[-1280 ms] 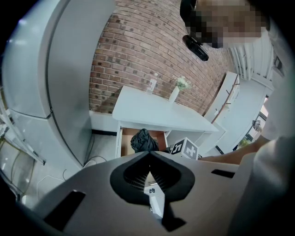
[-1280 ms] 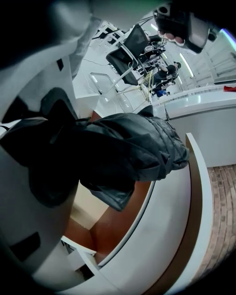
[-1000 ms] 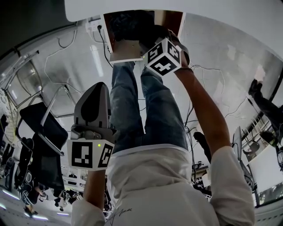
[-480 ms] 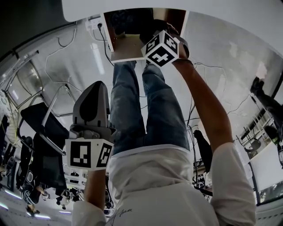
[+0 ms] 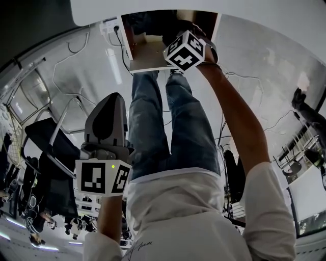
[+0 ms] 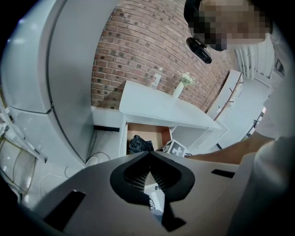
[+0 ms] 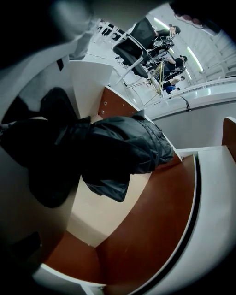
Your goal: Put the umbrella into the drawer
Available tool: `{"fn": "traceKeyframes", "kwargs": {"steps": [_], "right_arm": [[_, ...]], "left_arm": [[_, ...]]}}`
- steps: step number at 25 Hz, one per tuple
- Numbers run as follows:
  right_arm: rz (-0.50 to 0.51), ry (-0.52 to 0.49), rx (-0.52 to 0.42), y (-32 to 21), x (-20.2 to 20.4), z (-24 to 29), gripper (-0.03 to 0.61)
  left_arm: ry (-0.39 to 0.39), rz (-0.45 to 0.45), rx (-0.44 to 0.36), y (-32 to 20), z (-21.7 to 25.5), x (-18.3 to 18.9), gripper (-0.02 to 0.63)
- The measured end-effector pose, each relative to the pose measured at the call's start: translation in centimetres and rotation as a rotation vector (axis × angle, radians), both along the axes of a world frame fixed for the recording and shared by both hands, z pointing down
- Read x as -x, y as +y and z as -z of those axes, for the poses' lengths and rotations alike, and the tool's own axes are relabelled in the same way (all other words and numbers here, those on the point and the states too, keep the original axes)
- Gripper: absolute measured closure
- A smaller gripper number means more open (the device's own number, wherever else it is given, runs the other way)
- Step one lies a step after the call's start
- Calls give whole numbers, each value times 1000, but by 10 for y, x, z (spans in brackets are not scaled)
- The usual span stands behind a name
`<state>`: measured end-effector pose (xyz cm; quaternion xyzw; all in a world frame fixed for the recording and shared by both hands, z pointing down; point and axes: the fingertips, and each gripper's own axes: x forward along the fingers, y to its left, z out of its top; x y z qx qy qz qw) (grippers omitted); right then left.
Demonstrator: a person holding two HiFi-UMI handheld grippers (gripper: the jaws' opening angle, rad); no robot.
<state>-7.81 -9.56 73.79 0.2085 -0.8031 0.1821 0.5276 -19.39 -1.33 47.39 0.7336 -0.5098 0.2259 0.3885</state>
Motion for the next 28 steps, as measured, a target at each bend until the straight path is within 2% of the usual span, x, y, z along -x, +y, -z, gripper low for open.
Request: {"fn": "traceKeyframes", "kwargs": {"steps": [11, 23, 28], "right_arm": [[12, 33, 9, 3, 0, -16, 308], [39, 63, -10, 2, -1, -24, 302], [91, 99, -7, 9, -7, -24, 298]], "left_arm": [[-8, -27, 14, 4, -3, 0, 598], [-2, -18, 21, 4, -6, 4, 598], [-5, -15, 16, 5, -1, 4, 598]]}}
